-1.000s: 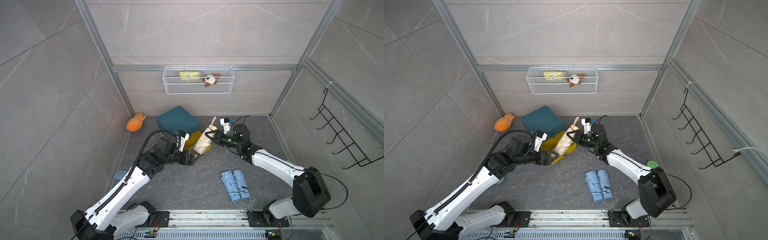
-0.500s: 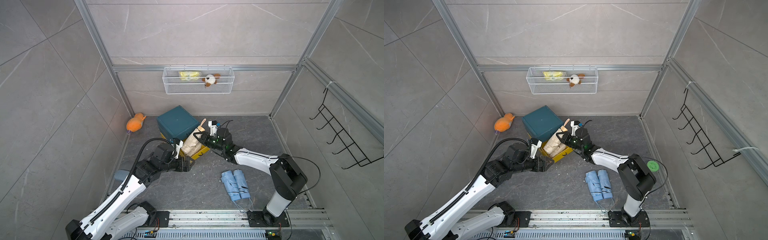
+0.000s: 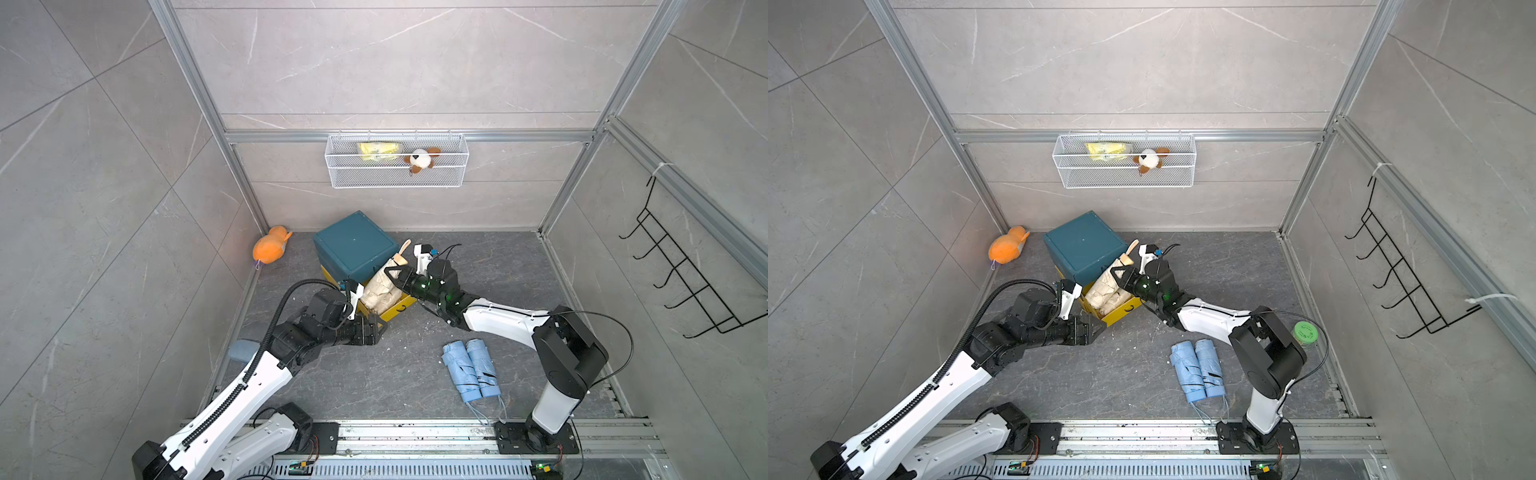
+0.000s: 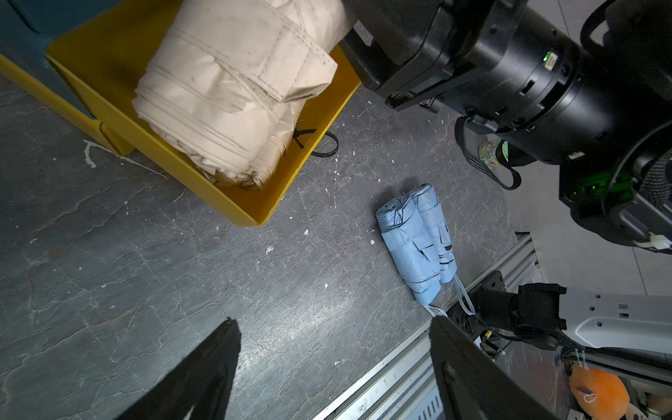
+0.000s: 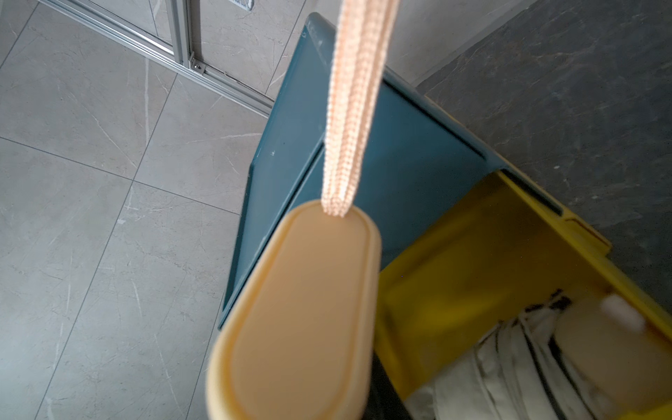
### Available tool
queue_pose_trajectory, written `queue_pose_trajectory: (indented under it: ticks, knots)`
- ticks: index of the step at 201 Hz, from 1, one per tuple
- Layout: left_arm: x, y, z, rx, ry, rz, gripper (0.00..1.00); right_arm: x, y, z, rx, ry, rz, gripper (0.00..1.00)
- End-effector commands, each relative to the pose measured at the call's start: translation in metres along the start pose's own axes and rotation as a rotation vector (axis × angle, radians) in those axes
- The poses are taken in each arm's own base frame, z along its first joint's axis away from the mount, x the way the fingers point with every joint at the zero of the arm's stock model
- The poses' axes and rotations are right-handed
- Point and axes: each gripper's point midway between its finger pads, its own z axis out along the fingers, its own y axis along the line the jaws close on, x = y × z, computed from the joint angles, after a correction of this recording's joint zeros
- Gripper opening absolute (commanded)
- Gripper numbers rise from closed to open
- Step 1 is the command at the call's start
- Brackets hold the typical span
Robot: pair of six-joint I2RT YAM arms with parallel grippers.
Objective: Place the umbrella in the drawer by color
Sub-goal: Place the umbrella in the drawer.
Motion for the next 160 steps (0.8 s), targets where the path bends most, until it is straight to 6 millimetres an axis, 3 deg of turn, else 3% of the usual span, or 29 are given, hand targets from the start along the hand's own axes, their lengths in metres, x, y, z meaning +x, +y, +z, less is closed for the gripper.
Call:
queue_pose_trajectory:
  ticks: [1, 71, 117, 160]
  knots:
    - [-0.004, -0.002, -0.006, 0.012, -0.033, -0.010, 0.85, -0.020, 0.021, 0.006, -0.060, -0.084, -0.042, 0.27]
    - [-0.002, 0.001, -0.005, 0.007, -0.034, -0.012, 0.85, -0.012, 0.011, 0.012, -0.022, -0.072, -0.051, 0.34]
    - [-0.001, 0.002, -0.005, 0.006, -0.035, -0.011, 0.85, -0.016, 0.008, 0.002, 0.020, -0.091, -0.075, 0.64]
    - [-0.003, 0.003, -0.003, 0.009, -0.037, -0.013, 0.85, -0.024, 0.012, -0.015, 0.073, -0.113, -0.132, 0.74]
